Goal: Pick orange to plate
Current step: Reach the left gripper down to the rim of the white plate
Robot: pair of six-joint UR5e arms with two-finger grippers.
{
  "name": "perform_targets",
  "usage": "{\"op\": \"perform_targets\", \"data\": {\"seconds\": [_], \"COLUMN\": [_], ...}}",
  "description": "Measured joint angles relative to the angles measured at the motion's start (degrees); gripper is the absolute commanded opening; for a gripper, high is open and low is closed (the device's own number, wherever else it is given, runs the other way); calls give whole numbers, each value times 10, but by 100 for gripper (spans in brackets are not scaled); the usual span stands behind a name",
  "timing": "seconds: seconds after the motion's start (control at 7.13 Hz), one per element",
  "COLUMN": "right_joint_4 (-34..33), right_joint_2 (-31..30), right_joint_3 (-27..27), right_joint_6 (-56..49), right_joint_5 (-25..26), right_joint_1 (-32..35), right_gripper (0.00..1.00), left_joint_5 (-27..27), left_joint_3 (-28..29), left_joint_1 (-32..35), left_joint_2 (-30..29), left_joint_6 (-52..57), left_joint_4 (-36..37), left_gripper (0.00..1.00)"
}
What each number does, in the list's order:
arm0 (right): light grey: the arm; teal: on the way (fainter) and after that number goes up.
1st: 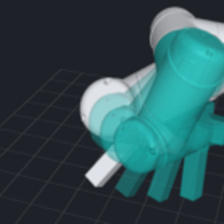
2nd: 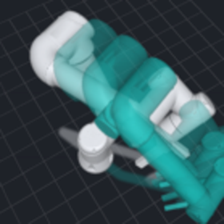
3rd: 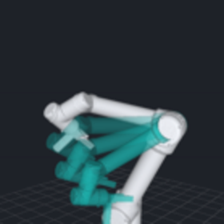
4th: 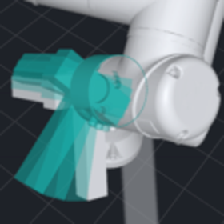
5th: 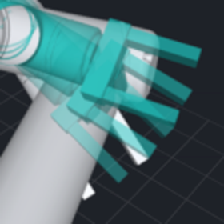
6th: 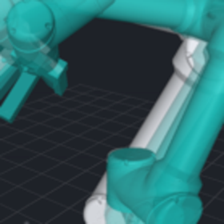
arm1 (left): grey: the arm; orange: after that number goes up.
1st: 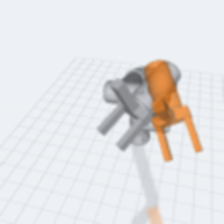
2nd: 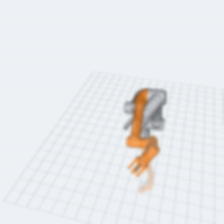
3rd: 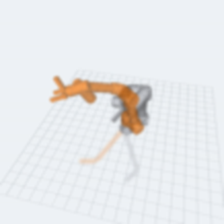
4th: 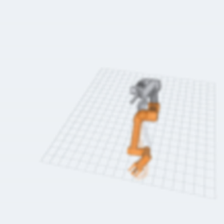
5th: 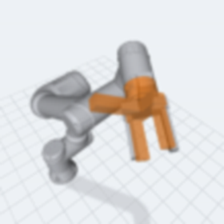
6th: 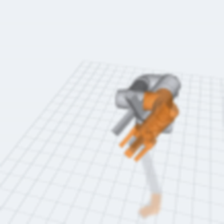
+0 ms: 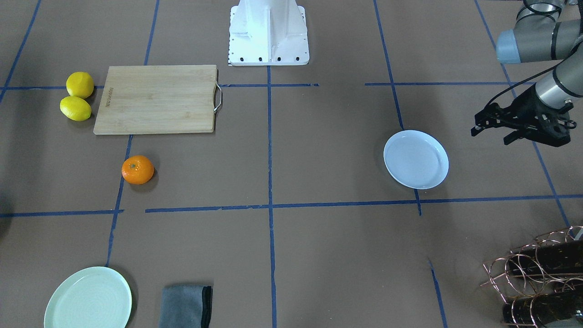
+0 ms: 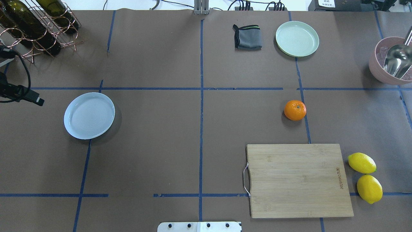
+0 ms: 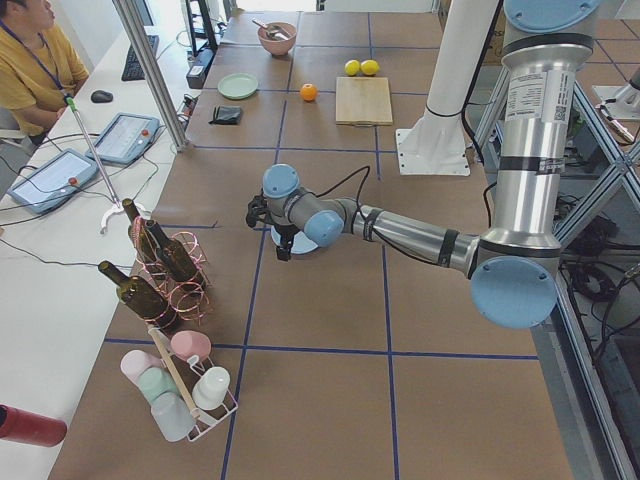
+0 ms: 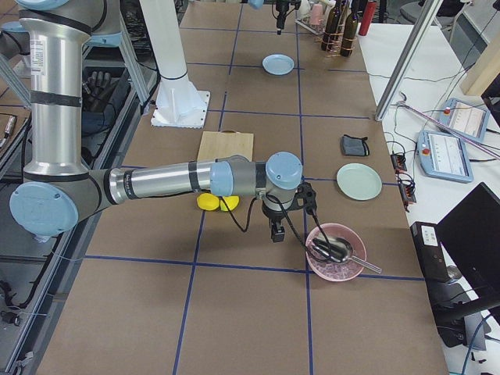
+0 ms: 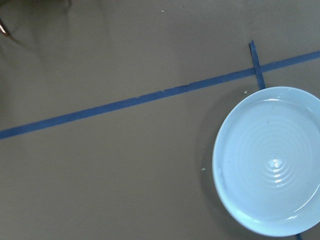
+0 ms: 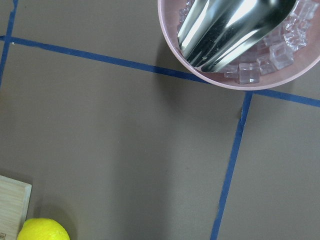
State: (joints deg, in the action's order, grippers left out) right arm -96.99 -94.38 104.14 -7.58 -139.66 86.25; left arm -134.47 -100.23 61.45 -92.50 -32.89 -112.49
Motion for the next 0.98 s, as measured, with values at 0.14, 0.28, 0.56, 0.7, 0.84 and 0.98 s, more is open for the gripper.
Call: {"op": "perform_targets", "data": {"seconds": [0.14,0.28,0.56,0.7,0.84,0.98], "right_joint_4": [0,0,0,0,0,0], "right_joint_2": [0,0,0,0,0,0], "right_joint_3": [0,-1,-2,-3,-4,-4], "right_joint_6": [0,1,2,2,2,2], "right_joint_5": [-1,-1,-1,-2,-4,-8], "right_joint_1": [0,0,0,0,0,0], "right_gripper": [100,100,100,100,100,100], "left_joint_5": [24,51,75,77,77,76], "left_joint_3": [3,7,49,83,108,122], "left_joint_1": [-25,-48,-71,-77,-83,-91], "left_joint_2": [-10,-20,-31,-34,-40,-47], "left_joint_6": [-48,-85,-117,-123,-132,-144], "left_joint_4": [-11,-16,-41,-72,-94,-105], "left_gripper": [100,100,97,93,84,45]}}
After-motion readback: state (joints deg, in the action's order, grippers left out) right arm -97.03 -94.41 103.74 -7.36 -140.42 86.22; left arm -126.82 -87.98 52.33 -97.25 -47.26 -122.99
